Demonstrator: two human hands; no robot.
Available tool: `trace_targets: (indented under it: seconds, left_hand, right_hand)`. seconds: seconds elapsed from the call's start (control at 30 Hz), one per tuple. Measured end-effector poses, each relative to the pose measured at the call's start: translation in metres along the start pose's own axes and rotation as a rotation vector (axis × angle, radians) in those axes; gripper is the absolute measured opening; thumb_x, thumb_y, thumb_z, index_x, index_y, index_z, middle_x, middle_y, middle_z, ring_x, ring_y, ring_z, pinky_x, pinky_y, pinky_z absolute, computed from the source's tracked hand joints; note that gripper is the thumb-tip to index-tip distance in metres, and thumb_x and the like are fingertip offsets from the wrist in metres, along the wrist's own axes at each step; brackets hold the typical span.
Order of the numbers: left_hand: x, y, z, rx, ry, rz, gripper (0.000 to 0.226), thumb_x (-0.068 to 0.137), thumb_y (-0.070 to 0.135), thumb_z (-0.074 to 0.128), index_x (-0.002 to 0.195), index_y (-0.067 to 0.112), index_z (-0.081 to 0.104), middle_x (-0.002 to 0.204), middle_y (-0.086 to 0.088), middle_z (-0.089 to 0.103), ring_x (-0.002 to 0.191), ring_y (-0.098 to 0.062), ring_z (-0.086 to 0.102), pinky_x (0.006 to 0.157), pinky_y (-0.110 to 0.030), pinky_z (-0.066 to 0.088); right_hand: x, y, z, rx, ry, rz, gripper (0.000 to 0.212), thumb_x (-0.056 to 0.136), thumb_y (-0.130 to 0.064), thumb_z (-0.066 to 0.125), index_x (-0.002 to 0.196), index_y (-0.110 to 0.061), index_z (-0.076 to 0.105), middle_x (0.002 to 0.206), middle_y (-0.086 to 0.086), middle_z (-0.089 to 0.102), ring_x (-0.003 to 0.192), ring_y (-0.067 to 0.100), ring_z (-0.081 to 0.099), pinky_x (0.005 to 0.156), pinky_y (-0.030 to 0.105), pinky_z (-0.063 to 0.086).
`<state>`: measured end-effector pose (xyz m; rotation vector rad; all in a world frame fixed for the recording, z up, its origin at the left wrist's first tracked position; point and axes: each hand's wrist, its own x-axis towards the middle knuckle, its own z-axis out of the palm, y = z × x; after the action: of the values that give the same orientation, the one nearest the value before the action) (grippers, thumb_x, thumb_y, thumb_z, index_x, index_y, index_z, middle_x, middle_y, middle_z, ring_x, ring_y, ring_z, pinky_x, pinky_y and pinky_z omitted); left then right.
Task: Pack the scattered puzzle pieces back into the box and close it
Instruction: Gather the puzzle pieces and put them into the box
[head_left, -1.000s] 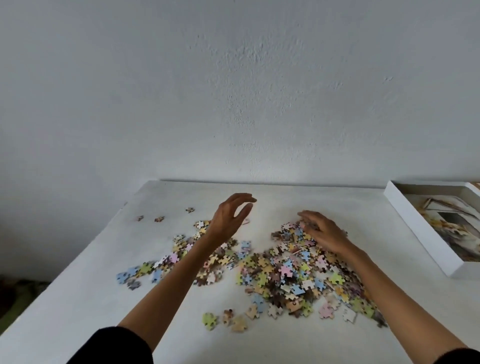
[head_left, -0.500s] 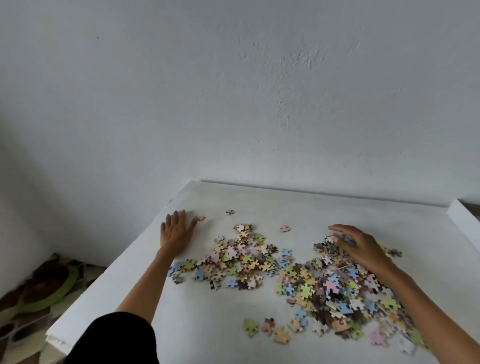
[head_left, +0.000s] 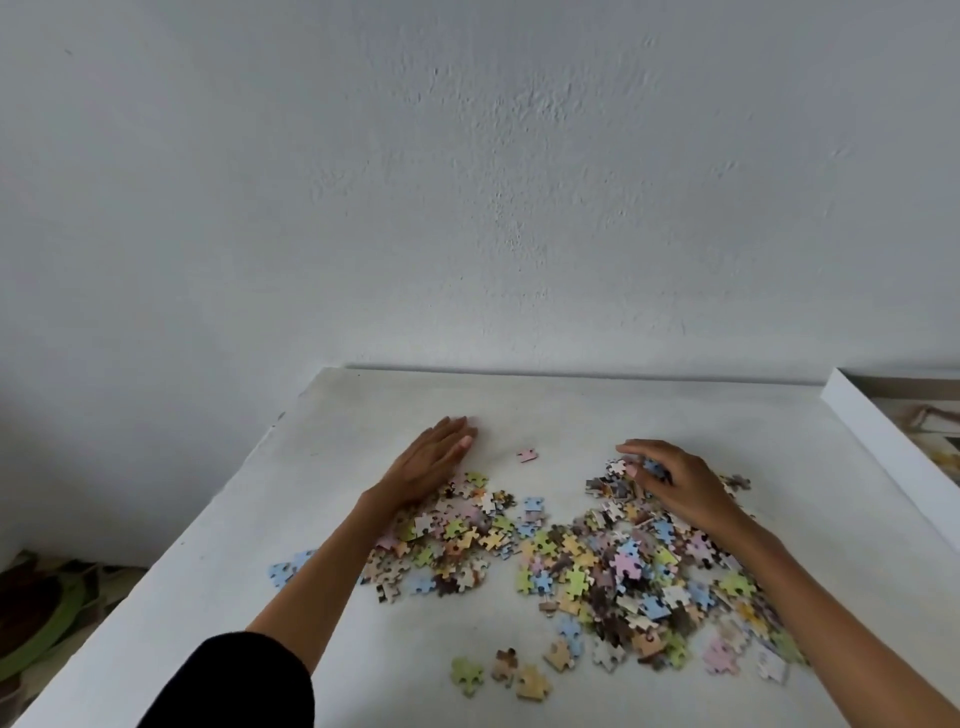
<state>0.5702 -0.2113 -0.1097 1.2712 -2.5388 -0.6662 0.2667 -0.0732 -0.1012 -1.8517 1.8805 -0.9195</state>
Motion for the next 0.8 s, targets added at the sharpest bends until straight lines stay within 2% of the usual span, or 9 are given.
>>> trace_targets:
  seconds: [0.13, 0.23, 0.3, 0.4, 0.5, 0.6, 0.7, 0.8]
  left_hand:
    - [-0.008, 0.030, 0.016, -0.021, -0.074, 0.146, 0.046, 0.099, 0.039, 0.022, 0.143, 0.026, 0.025, 0.156, 0.004, 0.016, 0.143, -0.008, 0.007, 0.115, -0.027, 0.004]
    - [-0.010, 0.056, 0.025, -0.049, -0.113, 0.213, 0.047, 0.098, 0.038, 0.026, 0.143, 0.024, 0.027, 0.155, 0.002, 0.018, 0.143, -0.011, 0.013, 0.115, -0.028, 0.009]
    - [-0.005, 0.069, 0.028, -0.074, -0.094, 0.211, 0.046, 0.098, 0.039, 0.027, 0.142, 0.025, 0.028, 0.155, 0.002, 0.020, 0.141, -0.012, 0.019, 0.115, -0.032, 0.012]
    - [0.005, 0.077, 0.034, -0.014, -0.101, 0.212, 0.048, 0.098, 0.043, 0.023, 0.143, 0.027, 0.026, 0.155, 0.002, 0.020, 0.142, -0.012, 0.015, 0.119, -0.042, 0.008]
    - [0.010, 0.083, 0.042, 0.069, -0.136, 0.249, 0.049, 0.097, 0.045, 0.020, 0.143, 0.030, 0.024, 0.156, 0.003, 0.017, 0.144, -0.012, 0.008, 0.119, -0.042, 0.003]
    - [0.008, 0.091, 0.050, 0.120, -0.165, 0.304, 0.051, 0.094, 0.048, 0.017, 0.143, 0.032, 0.022, 0.156, 0.003, 0.013, 0.144, -0.013, 0.004, 0.118, -0.041, 0.001]
    - [0.002, 0.102, 0.054, 0.144, -0.189, 0.310, 0.049, 0.096, 0.047, 0.019, 0.143, 0.032, 0.019, 0.156, 0.002, 0.011, 0.144, -0.015, 0.001, 0.117, -0.040, -0.001]
    - [-0.008, 0.112, 0.047, 0.121, -0.111, 0.261, 0.056, 0.094, 0.052, 0.015, 0.142, 0.026, 0.027, 0.156, -0.001, 0.016, 0.144, -0.018, 0.011, 0.117, -0.043, 0.004]
  right_hand:
    - [-0.001, 0.000, 0.001, -0.037, -0.011, 0.003, 0.032, 0.088, -0.024, 0.056, 0.120, -0.018, 0.058, 0.127, 0.002, 0.058, 0.118, 0.016, 0.051, 0.094, 0.023, 0.036]
    - [-0.004, -0.003, 0.001, 0.038, 0.001, -0.012, 0.030, 0.088, -0.021, 0.057, 0.117, -0.019, 0.060, 0.125, 0.002, 0.058, 0.116, 0.013, 0.051, 0.095, 0.023, 0.036]
    - [-0.006, -0.003, -0.003, 0.088, 0.089, -0.030, 0.026, 0.087, -0.015, 0.057, 0.113, -0.017, 0.062, 0.121, 0.004, 0.061, 0.113, 0.013, 0.052, 0.095, 0.026, 0.038]
    - [-0.005, 0.010, -0.011, -0.049, 0.193, 0.039, 0.028, 0.089, -0.017, 0.055, 0.116, -0.019, 0.061, 0.128, 0.008, 0.057, 0.123, 0.023, 0.047, 0.103, 0.037, 0.037]
    - [-0.009, 0.019, -0.014, -0.191, 0.006, 0.155, 0.035, 0.095, -0.026, 0.043, 0.129, -0.025, 0.049, 0.145, 0.006, 0.039, 0.137, 0.024, 0.028, 0.113, 0.046, 0.022]
    - [-0.014, 0.011, -0.008, -0.253, -0.134, 0.094, 0.037, 0.097, -0.032, 0.034, 0.133, -0.033, 0.041, 0.151, 0.000, 0.027, 0.142, 0.024, 0.016, 0.115, 0.047, 0.014]
    - [-0.019, 0.001, -0.002, -0.277, -0.164, 0.059, 0.038, 0.095, -0.036, 0.036, 0.133, -0.036, 0.039, 0.152, 0.001, 0.025, 0.142, 0.025, 0.016, 0.116, 0.047, 0.015]
    - [-0.028, -0.008, -0.005, -0.213, -0.080, 0.085, 0.039, 0.094, -0.039, 0.037, 0.133, -0.034, 0.041, 0.151, 0.005, 0.029, 0.141, 0.024, 0.019, 0.116, 0.049, 0.012]
